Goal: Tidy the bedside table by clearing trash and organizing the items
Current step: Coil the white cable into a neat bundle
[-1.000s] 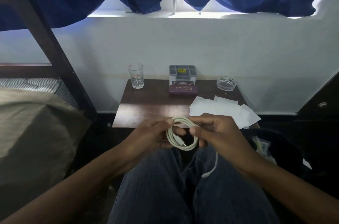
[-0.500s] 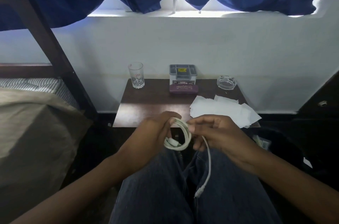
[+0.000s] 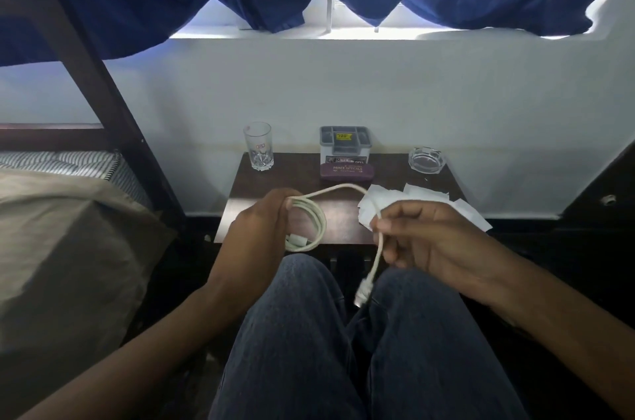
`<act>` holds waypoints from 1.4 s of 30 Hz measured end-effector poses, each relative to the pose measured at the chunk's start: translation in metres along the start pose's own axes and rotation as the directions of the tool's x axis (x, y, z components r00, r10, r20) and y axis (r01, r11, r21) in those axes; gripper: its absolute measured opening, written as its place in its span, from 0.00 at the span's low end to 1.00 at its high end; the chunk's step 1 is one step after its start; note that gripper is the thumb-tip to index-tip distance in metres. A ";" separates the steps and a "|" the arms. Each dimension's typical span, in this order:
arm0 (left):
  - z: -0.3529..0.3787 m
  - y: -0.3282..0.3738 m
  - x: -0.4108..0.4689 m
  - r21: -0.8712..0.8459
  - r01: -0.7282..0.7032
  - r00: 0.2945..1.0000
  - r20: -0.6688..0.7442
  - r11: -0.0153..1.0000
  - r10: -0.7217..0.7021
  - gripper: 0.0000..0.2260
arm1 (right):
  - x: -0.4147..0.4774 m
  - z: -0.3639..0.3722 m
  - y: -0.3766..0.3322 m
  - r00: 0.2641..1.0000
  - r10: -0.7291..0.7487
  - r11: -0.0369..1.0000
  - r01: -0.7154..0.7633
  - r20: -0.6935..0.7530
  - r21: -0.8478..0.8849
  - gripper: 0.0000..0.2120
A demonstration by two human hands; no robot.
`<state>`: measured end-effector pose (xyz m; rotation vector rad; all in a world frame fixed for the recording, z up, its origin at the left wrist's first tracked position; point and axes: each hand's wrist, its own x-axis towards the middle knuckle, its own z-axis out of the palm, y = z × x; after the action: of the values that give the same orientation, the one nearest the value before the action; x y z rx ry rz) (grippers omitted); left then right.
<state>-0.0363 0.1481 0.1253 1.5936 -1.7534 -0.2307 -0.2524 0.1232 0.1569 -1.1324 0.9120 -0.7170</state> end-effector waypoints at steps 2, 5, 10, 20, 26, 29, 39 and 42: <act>0.003 0.002 -0.004 0.006 0.003 1.000 0.029 1.000 -0.003 0.12 | 0.000 0.004 -0.004 0.999 -0.035 0.977 0.041 -0.031 0.212 0.03; 0.008 0.010 -0.011 -0.014 -0.016 0.997 0.071 1.000 0.017 0.12 | 0.000 0.009 -0.003 0.995 -0.037 0.937 0.065 -0.088 0.343 0.03; 0.014 0.012 -0.014 -0.064 -0.004 0.998 0.057 0.998 0.008 0.13 | -0.002 0.013 0.008 0.992 -0.093 0.975 0.107 -0.080 0.193 0.06; 0.017 0.021 -0.015 -0.416 0.196 0.980 0.097 0.888 -0.171 0.10 | -0.005 0.019 0.022 0.972 -0.221 0.943 0.192 -0.080 -0.271 0.13; 0.014 0.026 -0.012 -0.561 0.325 0.945 0.156 0.762 -0.287 0.13 | -0.005 0.024 0.025 0.999 -0.032 0.993 0.029 -0.026 -0.114 0.12; 0.018 0.030 -0.016 -0.585 0.327 0.945 0.180 0.742 -0.275 0.13 | -0.010 0.038 0.033 0.998 0.029 0.994 -0.022 0.059 -0.107 0.17; 0.017 0.033 -0.018 -0.650 0.386 0.907 0.139 0.655 -0.397 0.13 | -0.017 0.051 0.045 0.996 -0.042 0.941 0.064 0.073 -0.333 0.04; 0.015 0.036 -0.018 -0.714 0.448 0.867 0.199 0.538 -0.457 0.13 | -0.017 0.047 0.054 0.989 -0.131 0.736 0.148 0.076 -0.661 0.07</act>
<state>-0.0749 0.1672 0.1282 1.3478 -0.9447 -1.0576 -0.2174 0.1735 0.1165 -1.8634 1.1098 -0.4931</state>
